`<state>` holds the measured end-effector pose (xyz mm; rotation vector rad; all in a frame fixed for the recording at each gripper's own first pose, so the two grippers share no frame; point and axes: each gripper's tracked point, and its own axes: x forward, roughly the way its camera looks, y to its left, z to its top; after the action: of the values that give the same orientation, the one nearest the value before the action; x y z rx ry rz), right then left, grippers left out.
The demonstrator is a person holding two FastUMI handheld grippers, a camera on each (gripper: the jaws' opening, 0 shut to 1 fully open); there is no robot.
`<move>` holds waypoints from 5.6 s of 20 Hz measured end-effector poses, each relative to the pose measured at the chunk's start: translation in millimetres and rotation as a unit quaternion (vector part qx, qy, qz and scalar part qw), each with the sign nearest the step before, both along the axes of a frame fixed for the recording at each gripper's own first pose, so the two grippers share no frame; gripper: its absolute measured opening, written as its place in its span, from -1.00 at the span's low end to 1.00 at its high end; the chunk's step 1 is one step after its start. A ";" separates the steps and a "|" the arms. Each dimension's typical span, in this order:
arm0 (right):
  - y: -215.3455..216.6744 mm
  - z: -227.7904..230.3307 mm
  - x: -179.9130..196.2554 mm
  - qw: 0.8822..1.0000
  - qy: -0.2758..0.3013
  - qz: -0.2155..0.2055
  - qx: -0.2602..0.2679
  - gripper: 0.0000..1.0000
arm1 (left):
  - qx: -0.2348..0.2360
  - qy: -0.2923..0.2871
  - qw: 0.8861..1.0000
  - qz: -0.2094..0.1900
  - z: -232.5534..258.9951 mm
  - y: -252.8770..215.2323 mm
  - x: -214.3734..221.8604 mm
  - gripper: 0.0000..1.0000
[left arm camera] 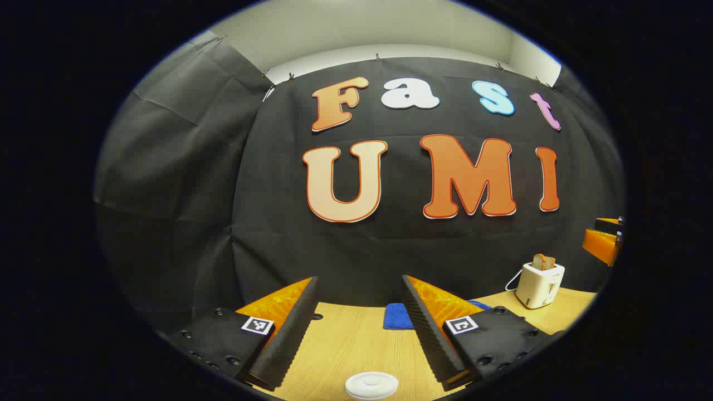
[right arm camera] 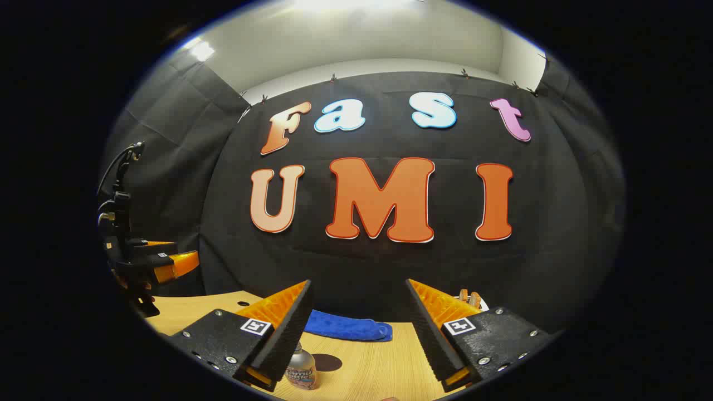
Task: Open the teacup lid with one hand, grasp the water bottle and pour water into the teacup with the other hand; after pouring, place the water bottle on the coaster and then close the teacup lid.
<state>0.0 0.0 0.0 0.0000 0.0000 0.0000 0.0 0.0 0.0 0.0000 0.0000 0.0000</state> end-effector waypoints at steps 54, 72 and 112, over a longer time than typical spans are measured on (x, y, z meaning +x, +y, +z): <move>73.4 -181.5 -10.5 0.977 0.184 0.111 -0.003 0.95 | 0.022 0.178 0.980 -0.088 -188.1 -29.3 -14.5 0.94; 95.5 -239.8 -8.3 0.958 0.254 0.134 0.004 0.96 | 0.023 0.225 0.971 -0.081 -242.9 -24.6 -12.0 0.09; 114.0 -211.5 47.5 0.904 0.193 0.168 -0.341 0.58 | 0.020 0.162 0.986 0.023 -185.9 85.8 -30.3 -0.33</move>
<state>47.5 114.0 -211.5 -0.7056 0.3992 0.3474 -30.3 85.8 -185.9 0.0401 0.3253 0.0468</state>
